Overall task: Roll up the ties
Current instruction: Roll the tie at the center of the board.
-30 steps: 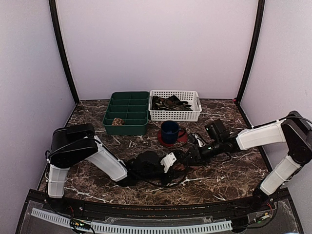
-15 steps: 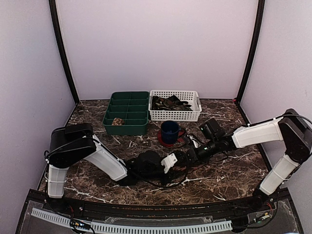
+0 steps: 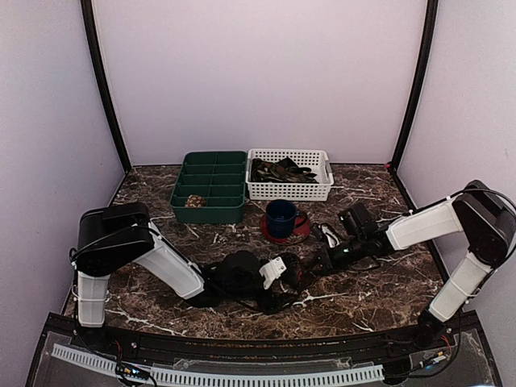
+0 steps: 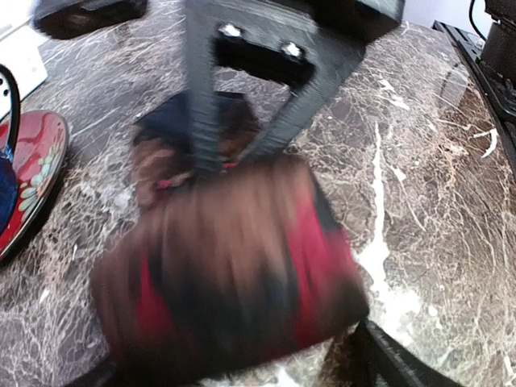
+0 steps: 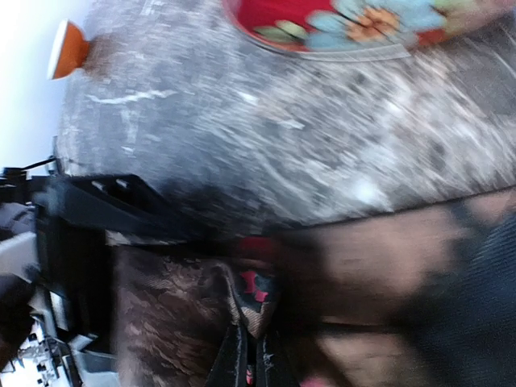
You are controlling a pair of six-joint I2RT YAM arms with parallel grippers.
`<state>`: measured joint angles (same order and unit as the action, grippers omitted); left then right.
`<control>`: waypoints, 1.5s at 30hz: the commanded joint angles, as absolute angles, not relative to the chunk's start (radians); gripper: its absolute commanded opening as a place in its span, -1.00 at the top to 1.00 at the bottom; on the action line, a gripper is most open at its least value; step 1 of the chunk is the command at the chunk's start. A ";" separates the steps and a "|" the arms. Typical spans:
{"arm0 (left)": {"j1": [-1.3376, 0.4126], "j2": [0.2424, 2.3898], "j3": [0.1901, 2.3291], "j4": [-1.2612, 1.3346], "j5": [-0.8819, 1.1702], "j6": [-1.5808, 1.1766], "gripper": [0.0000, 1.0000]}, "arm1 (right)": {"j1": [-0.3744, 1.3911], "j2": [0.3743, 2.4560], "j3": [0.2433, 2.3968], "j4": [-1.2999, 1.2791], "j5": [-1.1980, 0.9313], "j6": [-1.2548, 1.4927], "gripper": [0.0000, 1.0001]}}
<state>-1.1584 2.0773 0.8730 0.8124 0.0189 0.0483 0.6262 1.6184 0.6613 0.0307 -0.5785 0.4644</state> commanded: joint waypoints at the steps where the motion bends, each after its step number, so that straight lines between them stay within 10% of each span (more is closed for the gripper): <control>1: -1.154 2.031 0.830 0.826 0.033 -0.027 -0.76 | 0.611 1.678 0.593 -0.041 -0.454 0.421 1.00; 20: -1.163 2.184 1.012 0.895 -0.020 -0.310 -0.73 | 0.608 1.694 0.531 0.053 -0.467 0.493 1.00; 30: -1.161 2.241 1.060 0.834 0.004 -0.202 0.05 | 0.608 1.677 0.540 0.049 -0.489 0.496 1.00; 35: -1.163 2.201 0.973 0.741 -0.013 -0.082 0.40 | 0.593 1.625 0.568 0.015 -0.540 0.500 0.56; 45: -1.173 2.169 0.906 0.603 -0.042 0.034 0.45 | 0.576 1.500 0.642 -0.007 -0.718 0.577 0.04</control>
